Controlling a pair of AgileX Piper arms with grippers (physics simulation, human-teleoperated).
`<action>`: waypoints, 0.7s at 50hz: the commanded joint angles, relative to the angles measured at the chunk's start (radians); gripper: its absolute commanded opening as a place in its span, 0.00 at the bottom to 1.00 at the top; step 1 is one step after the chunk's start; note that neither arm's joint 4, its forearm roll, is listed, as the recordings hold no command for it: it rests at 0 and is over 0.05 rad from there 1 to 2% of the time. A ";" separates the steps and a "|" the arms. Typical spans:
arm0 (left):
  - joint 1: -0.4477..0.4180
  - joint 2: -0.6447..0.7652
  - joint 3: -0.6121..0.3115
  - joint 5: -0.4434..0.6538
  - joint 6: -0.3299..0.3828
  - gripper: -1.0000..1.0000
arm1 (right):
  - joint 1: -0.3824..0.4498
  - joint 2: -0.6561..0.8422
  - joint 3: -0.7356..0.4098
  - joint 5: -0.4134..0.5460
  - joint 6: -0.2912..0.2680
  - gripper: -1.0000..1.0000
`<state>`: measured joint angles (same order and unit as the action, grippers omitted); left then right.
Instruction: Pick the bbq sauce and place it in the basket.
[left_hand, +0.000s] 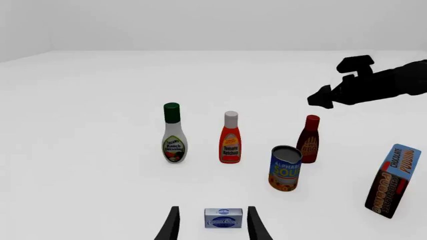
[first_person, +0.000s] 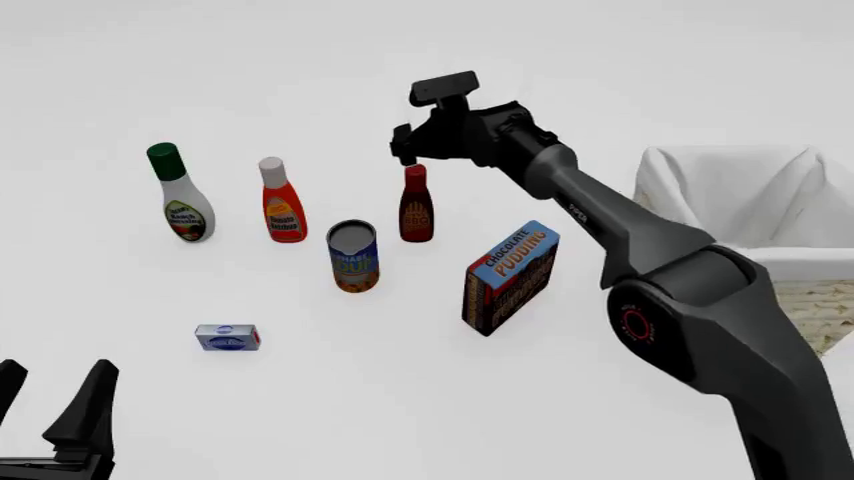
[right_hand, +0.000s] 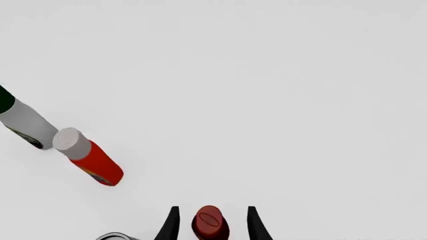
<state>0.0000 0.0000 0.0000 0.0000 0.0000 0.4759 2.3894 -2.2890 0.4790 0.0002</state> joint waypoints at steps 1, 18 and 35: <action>0.000 0.000 0.000 0.000 0.000 1.00 | -0.002 0.056 -0.057 0.031 0.003 1.00; 0.000 0.000 0.000 0.000 0.000 1.00 | 0.009 0.103 -0.086 0.056 0.001 1.00; 0.000 0.000 0.000 0.000 0.000 1.00 | 0.001 0.166 -0.161 0.107 -0.009 1.00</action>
<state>0.0000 0.0000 0.0000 0.0000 0.0000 0.4797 2.5220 -2.4139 0.5604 -0.0033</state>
